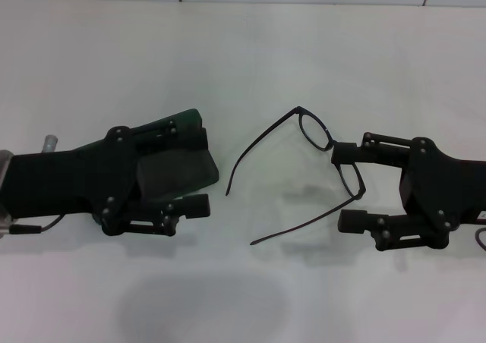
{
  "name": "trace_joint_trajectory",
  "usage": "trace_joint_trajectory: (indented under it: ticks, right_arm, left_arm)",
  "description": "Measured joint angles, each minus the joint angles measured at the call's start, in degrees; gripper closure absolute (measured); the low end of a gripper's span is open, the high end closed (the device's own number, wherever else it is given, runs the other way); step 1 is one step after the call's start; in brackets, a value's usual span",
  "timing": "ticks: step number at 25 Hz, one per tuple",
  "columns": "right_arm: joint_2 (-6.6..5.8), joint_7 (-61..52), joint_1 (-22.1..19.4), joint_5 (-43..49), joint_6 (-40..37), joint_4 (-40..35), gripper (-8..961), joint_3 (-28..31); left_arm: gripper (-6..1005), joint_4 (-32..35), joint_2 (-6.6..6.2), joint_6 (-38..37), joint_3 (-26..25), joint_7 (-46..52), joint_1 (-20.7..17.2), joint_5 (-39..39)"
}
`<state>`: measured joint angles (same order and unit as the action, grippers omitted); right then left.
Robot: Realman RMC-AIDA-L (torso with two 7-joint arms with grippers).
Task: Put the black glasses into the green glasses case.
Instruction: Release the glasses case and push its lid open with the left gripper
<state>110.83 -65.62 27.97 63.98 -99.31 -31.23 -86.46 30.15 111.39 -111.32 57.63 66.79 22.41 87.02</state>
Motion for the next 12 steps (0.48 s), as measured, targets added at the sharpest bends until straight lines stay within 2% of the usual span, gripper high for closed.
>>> trace_joint_trajectory:
  ticks: [4, 7, 9, 12]
  right_arm:
    - [0.07, 0.4, -0.4, 0.0, 0.5, 0.7, 127, 2.2]
    - [0.07, 1.3, -1.9, 0.0, 1.1, 1.7, 127, 6.2]
    - [0.05, 1.8, -3.2, 0.1, 1.5, 2.4, 127, 9.1]
    - [0.13, 2.5, -5.3, 0.1, 1.5, 3.0, 126, 13.3]
  left_arm:
    - [120, 1.8, 0.59, -0.6, -1.4, 0.9, 0.1, -1.3]
    - [120, 10.0, 1.22, -0.8, -2.3, 7.3, -0.4, -3.9]
    - [120, 21.3, 2.04, 1.3, -3.5, 17.2, -1.3, -3.7]
    - [120, 42.5, 4.08, 9.0, -4.8, 32.0, -3.8, 4.4]
